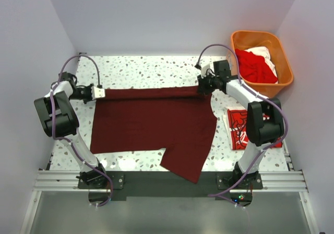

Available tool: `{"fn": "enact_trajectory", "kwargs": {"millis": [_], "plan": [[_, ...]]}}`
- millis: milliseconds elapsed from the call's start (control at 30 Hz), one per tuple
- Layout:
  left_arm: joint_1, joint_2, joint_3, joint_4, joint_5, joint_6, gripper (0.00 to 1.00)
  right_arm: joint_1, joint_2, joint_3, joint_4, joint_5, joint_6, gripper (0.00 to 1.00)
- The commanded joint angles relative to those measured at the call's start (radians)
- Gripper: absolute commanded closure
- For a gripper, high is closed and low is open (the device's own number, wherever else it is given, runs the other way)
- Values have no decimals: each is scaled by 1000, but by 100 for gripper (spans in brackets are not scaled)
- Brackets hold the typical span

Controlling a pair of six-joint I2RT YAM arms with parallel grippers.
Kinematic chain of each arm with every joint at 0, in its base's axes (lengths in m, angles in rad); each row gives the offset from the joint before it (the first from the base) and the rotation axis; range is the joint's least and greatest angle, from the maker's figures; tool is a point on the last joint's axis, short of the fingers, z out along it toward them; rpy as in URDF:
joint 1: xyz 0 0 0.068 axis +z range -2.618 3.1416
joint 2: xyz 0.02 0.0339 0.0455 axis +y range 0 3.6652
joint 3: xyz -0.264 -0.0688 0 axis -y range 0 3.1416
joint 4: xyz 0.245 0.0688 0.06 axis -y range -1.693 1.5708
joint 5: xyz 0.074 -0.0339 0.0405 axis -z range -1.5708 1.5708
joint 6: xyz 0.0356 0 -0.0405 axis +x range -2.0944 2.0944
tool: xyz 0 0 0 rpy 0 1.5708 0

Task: Fold and stack the t-shirts
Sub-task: Fold the tshirt

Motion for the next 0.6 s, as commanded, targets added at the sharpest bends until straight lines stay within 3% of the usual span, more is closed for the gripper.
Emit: {"fn": "enact_trajectory", "kwargs": {"millis": [0, 567], "plan": [[7, -15, -4, -24, -8, 55, 100, 2, 16, 27, -18, 0, -56, 100], [-1, -18, -12, -110, -42, 88, 100, -1, 6, 32, -56, -8, -124, 100]]}}
